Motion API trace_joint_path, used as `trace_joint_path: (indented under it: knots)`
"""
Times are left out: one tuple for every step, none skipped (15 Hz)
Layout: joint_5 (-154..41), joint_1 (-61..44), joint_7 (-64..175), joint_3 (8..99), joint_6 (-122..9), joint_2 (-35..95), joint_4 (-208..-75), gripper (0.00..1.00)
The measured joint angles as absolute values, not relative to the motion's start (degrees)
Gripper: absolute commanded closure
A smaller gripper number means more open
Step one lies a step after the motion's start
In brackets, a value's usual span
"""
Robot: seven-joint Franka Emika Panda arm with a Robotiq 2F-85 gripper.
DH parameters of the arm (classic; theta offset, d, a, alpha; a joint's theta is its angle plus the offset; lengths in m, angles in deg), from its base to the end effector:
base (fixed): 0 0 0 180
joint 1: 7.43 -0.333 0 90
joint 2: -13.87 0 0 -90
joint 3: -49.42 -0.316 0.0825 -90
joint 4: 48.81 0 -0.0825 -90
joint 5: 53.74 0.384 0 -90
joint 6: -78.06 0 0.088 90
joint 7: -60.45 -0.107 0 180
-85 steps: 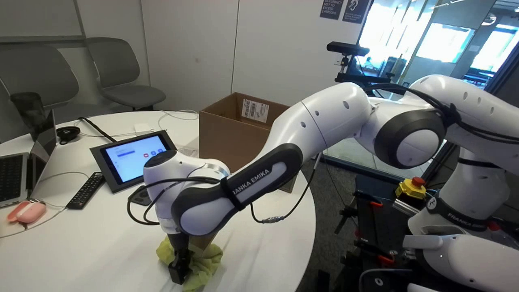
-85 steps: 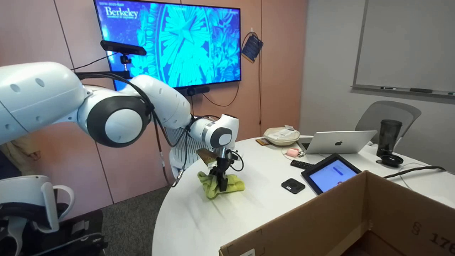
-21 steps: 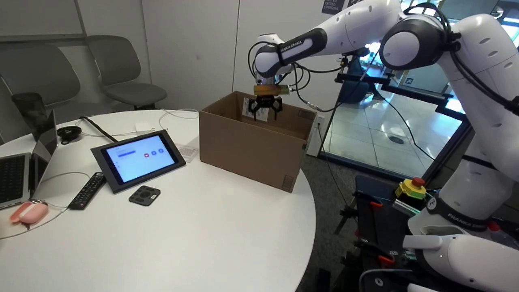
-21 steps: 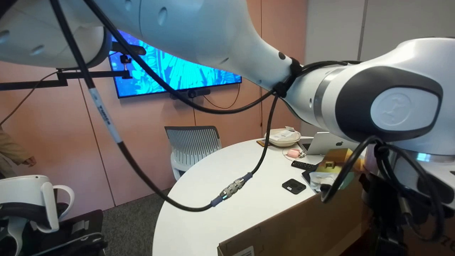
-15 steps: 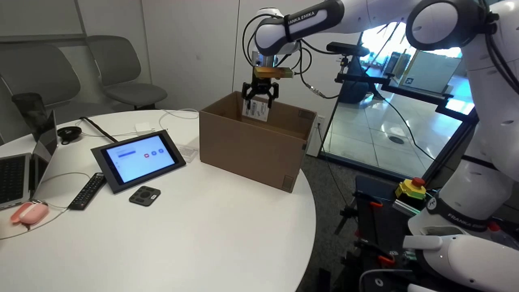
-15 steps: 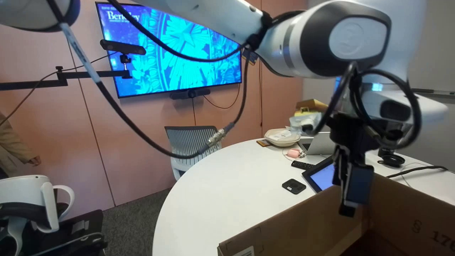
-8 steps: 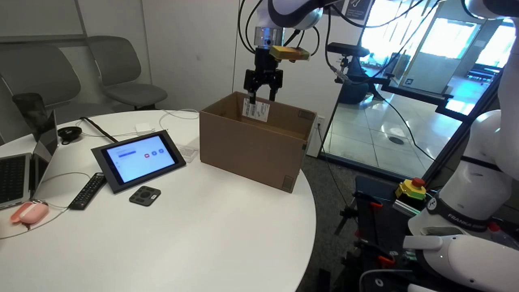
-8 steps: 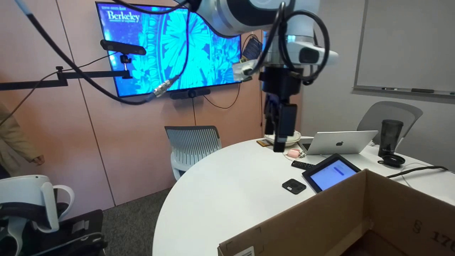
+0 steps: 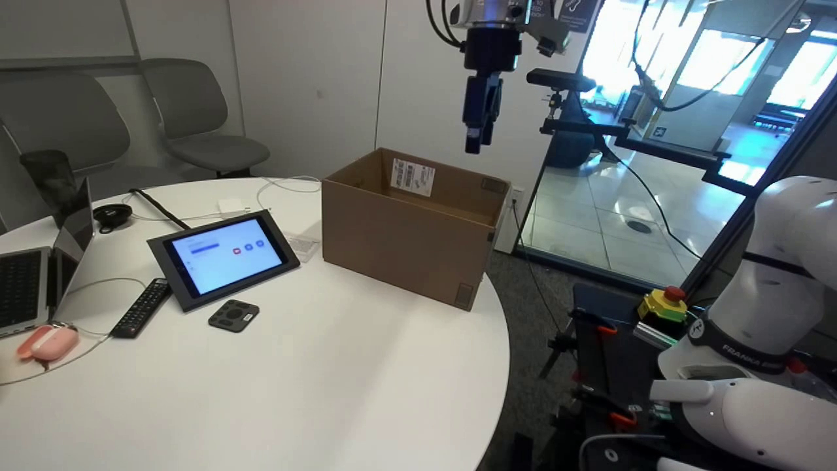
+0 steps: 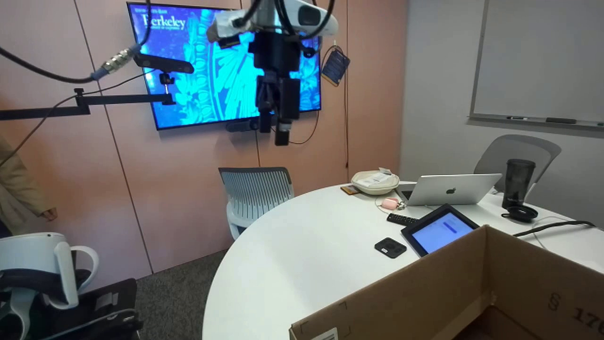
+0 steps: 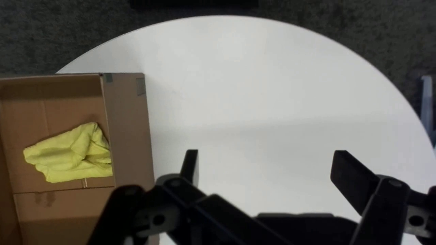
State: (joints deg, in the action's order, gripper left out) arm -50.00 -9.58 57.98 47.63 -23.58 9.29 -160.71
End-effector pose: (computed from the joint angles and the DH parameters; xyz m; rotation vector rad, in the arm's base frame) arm 0.5235 0.0421 0.5040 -3.0824 -0.0140 0.1579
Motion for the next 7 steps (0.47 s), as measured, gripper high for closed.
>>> trace_joint_path:
  knots:
    - [-49.56,-9.93,59.90,47.36,-22.32,6.21,-162.48,0.00]
    - [-48.83,-10.24,61.62,47.27,-21.06,3.17,-164.11,0.00]
    - [-47.92,-10.48,63.12,47.26,-19.77,-0.06,-165.74,0.00]
    - [-47.10,-10.58,64.32,47.27,-18.58,-3.31,-167.31,0.00]
    - [-46.22,-10.60,65.23,47.38,-17.62,-6.42,-168.76,0.00]
    - [-46.12,-10.60,65.33,47.41,-17.37,-8.33,-169.62,0.00]
    - [-46.13,-10.60,65.32,47.41,-17.31,-9.11,-169.86,0.00]
